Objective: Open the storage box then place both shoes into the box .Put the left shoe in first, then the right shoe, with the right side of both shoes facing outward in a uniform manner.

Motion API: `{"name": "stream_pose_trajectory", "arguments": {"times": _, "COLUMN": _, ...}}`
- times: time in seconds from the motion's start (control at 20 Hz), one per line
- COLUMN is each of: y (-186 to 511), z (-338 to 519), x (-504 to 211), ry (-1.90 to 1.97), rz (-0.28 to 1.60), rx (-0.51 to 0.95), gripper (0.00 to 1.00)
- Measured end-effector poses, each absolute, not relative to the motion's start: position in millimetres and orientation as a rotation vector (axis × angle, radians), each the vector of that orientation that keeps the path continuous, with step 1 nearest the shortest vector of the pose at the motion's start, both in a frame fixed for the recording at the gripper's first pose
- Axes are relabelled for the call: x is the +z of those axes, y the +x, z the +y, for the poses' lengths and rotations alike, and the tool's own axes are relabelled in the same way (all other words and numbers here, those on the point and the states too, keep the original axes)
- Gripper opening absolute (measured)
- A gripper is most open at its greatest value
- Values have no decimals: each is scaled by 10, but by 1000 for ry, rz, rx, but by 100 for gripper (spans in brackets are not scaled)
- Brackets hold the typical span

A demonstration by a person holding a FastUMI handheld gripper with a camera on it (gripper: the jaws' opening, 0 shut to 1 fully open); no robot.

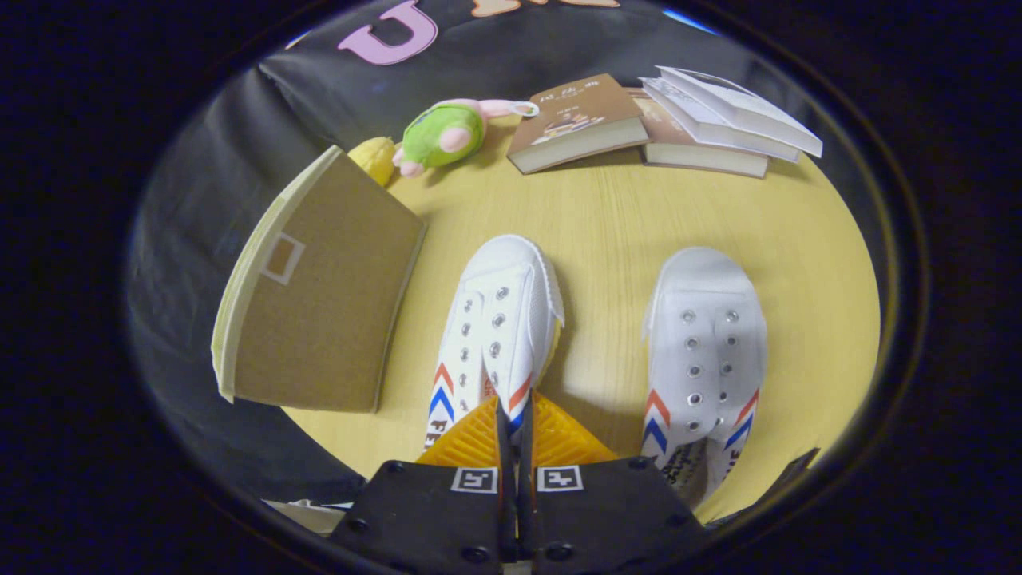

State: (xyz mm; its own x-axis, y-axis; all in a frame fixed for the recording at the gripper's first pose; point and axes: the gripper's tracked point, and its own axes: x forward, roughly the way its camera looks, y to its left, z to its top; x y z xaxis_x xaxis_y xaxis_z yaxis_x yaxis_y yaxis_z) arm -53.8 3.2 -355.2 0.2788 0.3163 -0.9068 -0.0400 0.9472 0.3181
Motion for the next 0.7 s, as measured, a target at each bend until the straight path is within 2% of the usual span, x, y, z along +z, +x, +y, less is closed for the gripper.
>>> {"name": "stream_pose_trajectory", "arguments": {"times": 0.7, "y": 106, "z": 533, "x": -2213, "ry": 389, "rz": 1106, "rx": 193, "gripper": 4}}
